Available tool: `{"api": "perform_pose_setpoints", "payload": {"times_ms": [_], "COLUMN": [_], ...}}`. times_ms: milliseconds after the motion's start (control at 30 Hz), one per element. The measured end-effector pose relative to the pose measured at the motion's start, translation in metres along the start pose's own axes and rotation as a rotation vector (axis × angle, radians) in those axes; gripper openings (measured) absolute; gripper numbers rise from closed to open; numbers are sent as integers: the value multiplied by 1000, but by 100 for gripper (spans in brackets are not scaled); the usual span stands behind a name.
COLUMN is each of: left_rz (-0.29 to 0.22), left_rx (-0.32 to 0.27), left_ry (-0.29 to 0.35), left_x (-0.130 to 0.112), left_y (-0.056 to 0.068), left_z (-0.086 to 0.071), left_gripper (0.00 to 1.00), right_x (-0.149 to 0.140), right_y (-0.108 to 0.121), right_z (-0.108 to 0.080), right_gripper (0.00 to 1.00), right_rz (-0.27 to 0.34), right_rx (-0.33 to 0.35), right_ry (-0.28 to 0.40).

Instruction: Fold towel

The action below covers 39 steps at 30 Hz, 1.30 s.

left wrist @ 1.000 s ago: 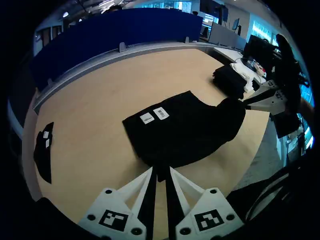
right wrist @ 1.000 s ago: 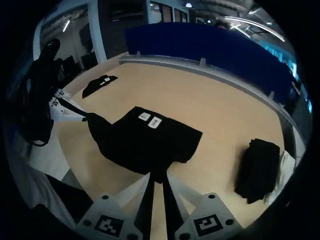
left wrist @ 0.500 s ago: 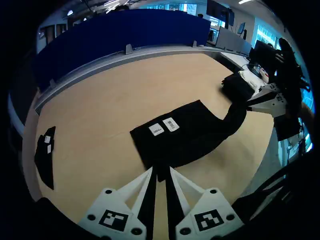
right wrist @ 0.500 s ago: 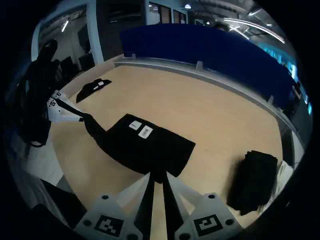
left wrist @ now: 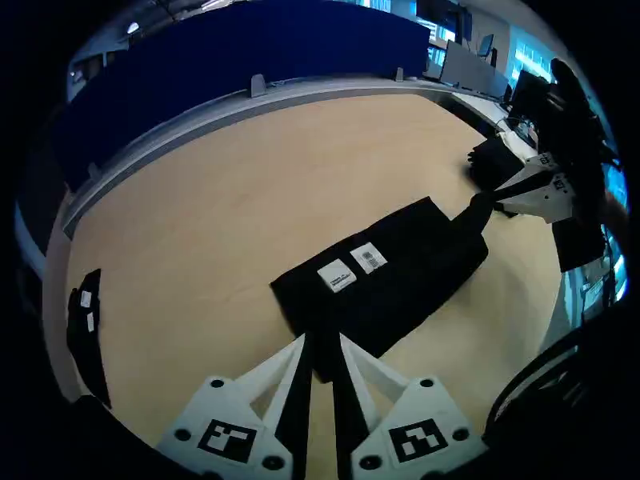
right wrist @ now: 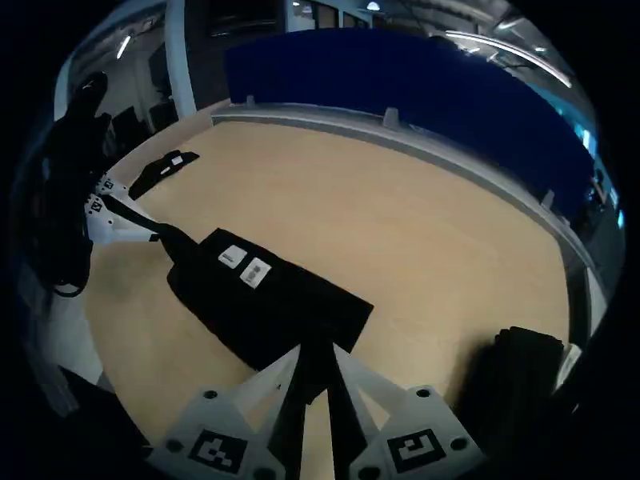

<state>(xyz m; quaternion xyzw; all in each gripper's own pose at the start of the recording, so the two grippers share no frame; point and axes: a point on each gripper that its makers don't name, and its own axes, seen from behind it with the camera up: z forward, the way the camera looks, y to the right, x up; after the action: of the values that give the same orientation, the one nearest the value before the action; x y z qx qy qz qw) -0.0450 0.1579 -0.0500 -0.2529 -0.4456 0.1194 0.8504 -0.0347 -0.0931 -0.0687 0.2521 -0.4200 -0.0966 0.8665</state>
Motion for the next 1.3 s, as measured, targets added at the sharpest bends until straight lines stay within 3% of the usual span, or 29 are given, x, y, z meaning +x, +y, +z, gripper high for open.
{"api": "perform_pose_setpoints", "payload": {"times_ms": [167, 433, 733, 800, 867, 933, 1133, 1300], "left_rz": [2, 39, 37, 30, 25, 20, 7, -18], "left_rx": [10, 57, 76, 80, 91, 106, 124, 121], "left_ry": [-25, -38, -5, 3, 11, 17, 24, 27], "left_x": [-7, -4, 7, 8, 9, 9, 7, 6], "left_y": [-7, -18, -25, -27, -31, -36, -44, -46], "left_z": [22, 47, 52, 52, 50, 49, 44, 39], "left_gripper": [15, 17, 23, 30, 33, 37, 51, 74], "right_x": [-8, -3, 5, 7, 9, 12, 16, 15], "right_y": [9, 19, 27, 29, 31, 32, 35, 35], "right_z": [22, 42, 50, 51, 52, 52, 51, 48], "right_gripper": [14, 14, 17, 19, 24, 37, 55, 67], "right_rz": [32, 50, 67, 73, 79, 83, 73, 69], "right_rx": [-4, -33, -64, -71, -74, -79, -93, -100], "right_ry": [-23, -19, -2, 4, 13, 19, 25, 26]}}
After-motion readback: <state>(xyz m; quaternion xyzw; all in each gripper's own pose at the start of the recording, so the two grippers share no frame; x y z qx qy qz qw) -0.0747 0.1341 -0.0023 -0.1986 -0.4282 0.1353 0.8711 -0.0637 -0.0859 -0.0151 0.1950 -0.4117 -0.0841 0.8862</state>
